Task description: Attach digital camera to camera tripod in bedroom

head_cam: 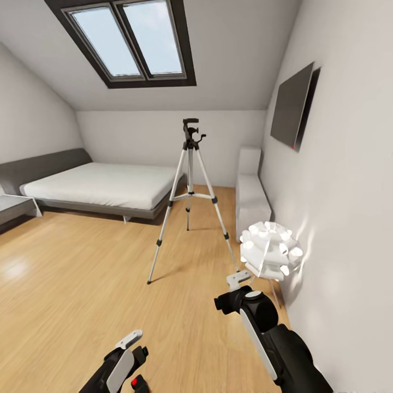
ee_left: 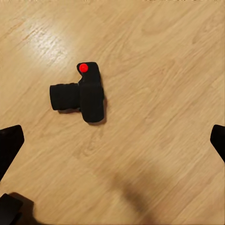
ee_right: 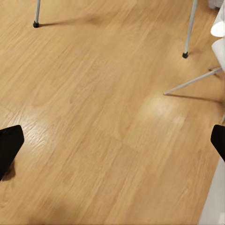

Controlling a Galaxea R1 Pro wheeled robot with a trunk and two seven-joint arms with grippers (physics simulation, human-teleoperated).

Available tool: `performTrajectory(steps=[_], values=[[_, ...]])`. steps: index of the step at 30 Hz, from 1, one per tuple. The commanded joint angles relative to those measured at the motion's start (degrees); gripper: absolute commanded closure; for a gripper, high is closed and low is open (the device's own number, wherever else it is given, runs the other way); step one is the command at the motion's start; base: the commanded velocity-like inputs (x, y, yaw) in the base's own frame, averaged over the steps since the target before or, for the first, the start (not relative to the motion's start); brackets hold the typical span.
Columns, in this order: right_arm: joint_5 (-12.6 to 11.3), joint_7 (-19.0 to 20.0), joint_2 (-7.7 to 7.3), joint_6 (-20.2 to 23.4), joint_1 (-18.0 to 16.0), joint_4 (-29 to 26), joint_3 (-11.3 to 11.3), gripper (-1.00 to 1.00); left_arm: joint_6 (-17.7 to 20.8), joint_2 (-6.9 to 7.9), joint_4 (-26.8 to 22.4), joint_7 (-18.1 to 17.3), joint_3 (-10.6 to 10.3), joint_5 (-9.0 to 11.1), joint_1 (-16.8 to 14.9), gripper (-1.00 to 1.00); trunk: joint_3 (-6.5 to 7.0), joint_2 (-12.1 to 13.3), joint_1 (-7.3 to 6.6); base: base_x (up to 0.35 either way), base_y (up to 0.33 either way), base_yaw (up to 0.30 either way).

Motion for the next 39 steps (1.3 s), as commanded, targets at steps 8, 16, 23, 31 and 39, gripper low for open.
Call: performTrajectory(steps=[8, 16, 23, 31, 39], values=[[-0.1, -0.3, 0.29, 2.8, 0.0, -1.5, 0.3, -1.00, -1.8, -0.05, -0.2, 0.7, -0.2, 0.2, 0.0, -1.00, -1.50, -3.3, 1.76, 0.000, 0.000, -0.143], [-0.2, -0.2, 0.41, 3.5, -0.1, -1.8, 0.5, -1.00, -4.1, 0.11, -0.2, 0.9, -0.4, 0.1, 0.0, -1.00, -2.98, -6.5, 3.52, 0.000, 0.000, -0.234], [-0.2, -0.2, 0.41, 3.5, -0.1, -1.8, 0.8, -1.00, -5.3, 0.16, 0.1, 0.9, -0.4, 0.1, 0.0, -1.00, -4.29, -9.3, 5.05, 0.000, 0.000, -0.164], [-0.2, -0.1, 0.41, 3.5, 0.0, -1.8, 0.9, -1.00, -5.5, 0.25, 0.1, 1.0, -0.2, 0.1, 0.0, -1.00, -5.73, -12.5, 6.81, 0.000, 0.000, -0.012], [-0.2, -0.1, 0.37, 3.5, 0.0, -1.8, 0.8, -1.00, -6.0, 0.34, 0.1, 1.0, 0.1, 0.2, 0.0, -1.00, -7.17, -15.7, 8.57, 0.000, 0.000, 0.000]])
